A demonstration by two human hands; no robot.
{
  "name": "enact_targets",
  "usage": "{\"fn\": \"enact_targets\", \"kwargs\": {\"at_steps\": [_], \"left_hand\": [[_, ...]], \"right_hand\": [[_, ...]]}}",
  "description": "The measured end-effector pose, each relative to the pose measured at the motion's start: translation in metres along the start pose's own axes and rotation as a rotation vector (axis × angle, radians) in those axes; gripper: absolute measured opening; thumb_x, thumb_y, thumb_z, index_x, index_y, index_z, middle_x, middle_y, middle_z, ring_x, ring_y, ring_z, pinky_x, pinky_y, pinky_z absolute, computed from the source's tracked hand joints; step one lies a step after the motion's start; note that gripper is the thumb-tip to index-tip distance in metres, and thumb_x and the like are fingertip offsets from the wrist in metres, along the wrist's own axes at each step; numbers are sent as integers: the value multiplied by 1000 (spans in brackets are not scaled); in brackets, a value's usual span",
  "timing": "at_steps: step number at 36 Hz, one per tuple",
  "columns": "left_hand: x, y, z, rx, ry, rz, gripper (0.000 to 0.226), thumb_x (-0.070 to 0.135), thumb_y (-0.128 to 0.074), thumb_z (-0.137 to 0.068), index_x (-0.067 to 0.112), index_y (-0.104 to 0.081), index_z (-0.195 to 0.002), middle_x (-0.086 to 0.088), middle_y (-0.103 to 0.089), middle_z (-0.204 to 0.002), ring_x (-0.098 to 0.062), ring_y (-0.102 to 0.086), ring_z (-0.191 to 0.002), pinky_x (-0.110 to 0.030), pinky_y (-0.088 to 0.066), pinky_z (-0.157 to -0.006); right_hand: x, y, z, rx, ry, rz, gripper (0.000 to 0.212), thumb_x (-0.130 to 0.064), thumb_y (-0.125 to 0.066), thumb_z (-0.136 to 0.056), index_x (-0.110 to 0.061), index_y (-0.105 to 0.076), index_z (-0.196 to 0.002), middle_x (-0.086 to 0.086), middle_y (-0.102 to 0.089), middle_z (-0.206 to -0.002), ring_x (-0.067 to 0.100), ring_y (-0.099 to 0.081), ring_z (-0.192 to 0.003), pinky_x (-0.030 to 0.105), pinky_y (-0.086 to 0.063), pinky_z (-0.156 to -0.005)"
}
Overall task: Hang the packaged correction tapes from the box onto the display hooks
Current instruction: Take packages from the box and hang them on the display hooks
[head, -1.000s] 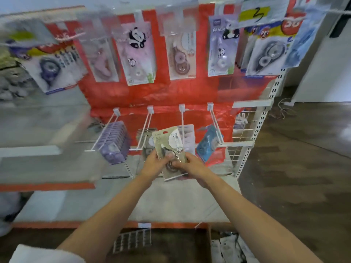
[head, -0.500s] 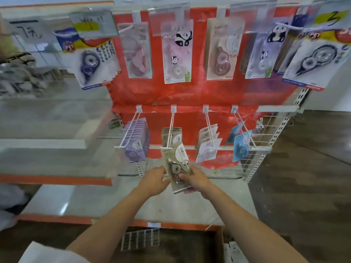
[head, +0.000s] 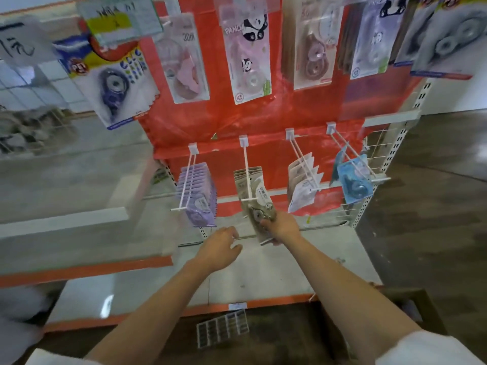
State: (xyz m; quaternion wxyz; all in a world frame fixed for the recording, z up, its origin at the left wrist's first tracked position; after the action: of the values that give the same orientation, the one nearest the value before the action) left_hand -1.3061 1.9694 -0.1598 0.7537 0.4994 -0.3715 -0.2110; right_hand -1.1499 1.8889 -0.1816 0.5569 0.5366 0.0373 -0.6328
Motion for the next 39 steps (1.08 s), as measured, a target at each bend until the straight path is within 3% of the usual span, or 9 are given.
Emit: {"fn": "enact_targets", "kwargs": {"at_steps": [1,4,6,8,13,21,26,33,39], "left_hand": [[-4,1,1,-2,-2,0,33,29,-56,-92,12,-55,-121,-8,-59,-119,-22,-54,-110,-29,-42,-91],[-14,4,3,-6,-7,14,33,27,-56,-93,11,-56,-122,-9,-59,-118,-22,-54,-109,-27,-40,-89],[-19,5,5,3,-2,33,34,27,-57,-92,11,-57,-121,-8,-60,-118,-22,-55,-109,-25,-40,-89],[-21,6,5,5,-3,37,34,27,-57,-92,12,-57,-122,-8,-60,-120,-21,-55,-111,-25,-41,-90],[-15,5,1,-19,-52,-9,34,27,-55,-93,11,-55,-123,-7,-59,-120,-22,-54,-113,-25,-39,-91],[26,-10,-21,-91,-124,-63,34,30,-53,-94,11,-54,-122,-10,-56,-119,-28,-54,-110,-32,-44,-92],[69,-30,-39,-137,-222,-98,30,30,-53,-94,12,-57,-117,-11,-56,-120,-28,-54,-110,-32,-44,-91],[141,-64,-56,-178,-312,-133,31,31,-52,-94,14,-57,-120,-6,-55,-123,-24,-53,-115,-32,-44,-94],[199,-91,-77,-252,-360,-217,34,34,-52,-94,15,-56,-122,-7,-55,-125,-25,-54,-113,-36,-45,-96]], "right_hand": [[-2,-1,-5,16,-2,13,32,-24,-58,-94,-5,-57,-119,20,-67,-106,31,-66,-73,24,-51,-40],[-10,-4,-14,51,-5,70,37,-25,-58,-94,2,-57,-118,22,-65,-109,37,-67,-90,42,-58,-73],[-13,-7,-20,44,-14,153,40,-25,-54,-96,4,-54,-124,23,-63,-116,37,-64,-102,44,-54,-87],[-12,-8,-19,45,-27,224,42,-23,-52,-96,5,-50,-127,24,-62,-120,36,-62,-109,41,-51,-93],[-1,-3,-18,115,-39,324,40,-12,-49,-96,3,-45,-133,22,-56,-130,36,-54,-120,40,-44,-97],[27,32,-6,103,20,447,34,-18,-48,-97,-6,-48,-130,18,-52,-133,34,-51,-122,39,-43,-96],[55,61,5,21,80,505,37,-19,-48,-98,-6,-45,-132,16,-46,-139,31,-44,-128,36,-38,-102],[109,113,14,52,56,491,32,-15,-51,-94,-3,-48,-123,17,-51,-130,33,-51,-118,36,-41,-93],[162,156,17,50,3,469,33,-16,-51,-95,-6,-48,-126,13,-51,-131,29,-49,-121,35,-41,-96]]}}
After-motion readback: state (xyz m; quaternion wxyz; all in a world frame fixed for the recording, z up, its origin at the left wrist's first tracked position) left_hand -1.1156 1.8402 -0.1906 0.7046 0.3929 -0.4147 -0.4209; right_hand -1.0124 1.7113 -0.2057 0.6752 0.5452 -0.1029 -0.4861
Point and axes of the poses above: each hand's wrist, its own z-axis away from the middle knuckle, its own y-axis out of the back of the hand, x = y × z, the point moved 2 cm from there along -z, towards the middle knuckle
